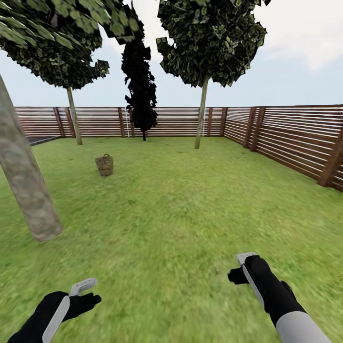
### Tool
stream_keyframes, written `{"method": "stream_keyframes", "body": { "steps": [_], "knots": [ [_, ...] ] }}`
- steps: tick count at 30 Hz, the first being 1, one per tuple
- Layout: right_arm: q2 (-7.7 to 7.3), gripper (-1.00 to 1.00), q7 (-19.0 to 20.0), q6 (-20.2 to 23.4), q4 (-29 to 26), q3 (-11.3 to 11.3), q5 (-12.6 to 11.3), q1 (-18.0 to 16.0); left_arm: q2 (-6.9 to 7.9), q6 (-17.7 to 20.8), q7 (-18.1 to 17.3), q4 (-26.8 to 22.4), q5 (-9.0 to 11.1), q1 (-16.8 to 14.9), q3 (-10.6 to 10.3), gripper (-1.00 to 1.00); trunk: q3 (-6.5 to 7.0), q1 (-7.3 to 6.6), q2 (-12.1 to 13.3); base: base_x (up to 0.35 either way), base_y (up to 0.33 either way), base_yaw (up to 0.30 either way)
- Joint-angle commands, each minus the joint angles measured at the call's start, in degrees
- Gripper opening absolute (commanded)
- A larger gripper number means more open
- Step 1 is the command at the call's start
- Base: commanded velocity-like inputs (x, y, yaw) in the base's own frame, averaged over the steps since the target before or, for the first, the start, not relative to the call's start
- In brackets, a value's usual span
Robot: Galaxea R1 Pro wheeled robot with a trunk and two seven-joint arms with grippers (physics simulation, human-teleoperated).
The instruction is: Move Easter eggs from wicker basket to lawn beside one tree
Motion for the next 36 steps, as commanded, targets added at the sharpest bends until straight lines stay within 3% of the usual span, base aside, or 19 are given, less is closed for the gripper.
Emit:
{"method": "stream_keyframes", "body": {
  "steps": [1, 7, 21, 27, 36],
  "knots": [
    [-0.04, 1.00, 0.13, 0.91, -0.04, 0.21, 0.27, -0.05, 0.00, 0.30, 0.19, -0.08, 0.40, -0.01, 0.07, 1.00, -0.07, 0.03, -0.03, 0.339, 0.000, -0.260],
    [-0.04, 1.00, 0.17, 2.96, -0.05, 0.20, 0.24, -0.05, -0.03, 0.30, 0.19, -0.08, 0.40, -0.01, 0.07, 1.00, -0.07, 0.03, -0.03, 0.339, 0.000, -0.217],
    [0.04, 1.00, 0.08, 3.06, -0.04, 0.34, 0.65, -0.05, -0.75, 0.30, 0.19, 0.25, 0.37, -0.01, 0.07, 1.00, -0.07, 0.03, -0.03, 0.339, 0.000, -0.010],
    [0.04, 1.00, 0.08, 3.06, -0.04, 0.34, 0.65, -0.05, -1.36, -6.05, 0.19, 2.11, 0.32, -0.01, 0.06, 1.00, -0.07, 0.03, -0.03, 0.339, 0.000, 0.000],
    [0.04, 1.00, 0.08, 3.06, -0.04, 0.34, 0.68, -0.05, -1.40, -6.88, 0.11, 2.47, 0.40, -0.01, 0.07, 1.00, -0.07, 0.03, -0.03, 0.339, 0.000, 0.000]
  ]
}}
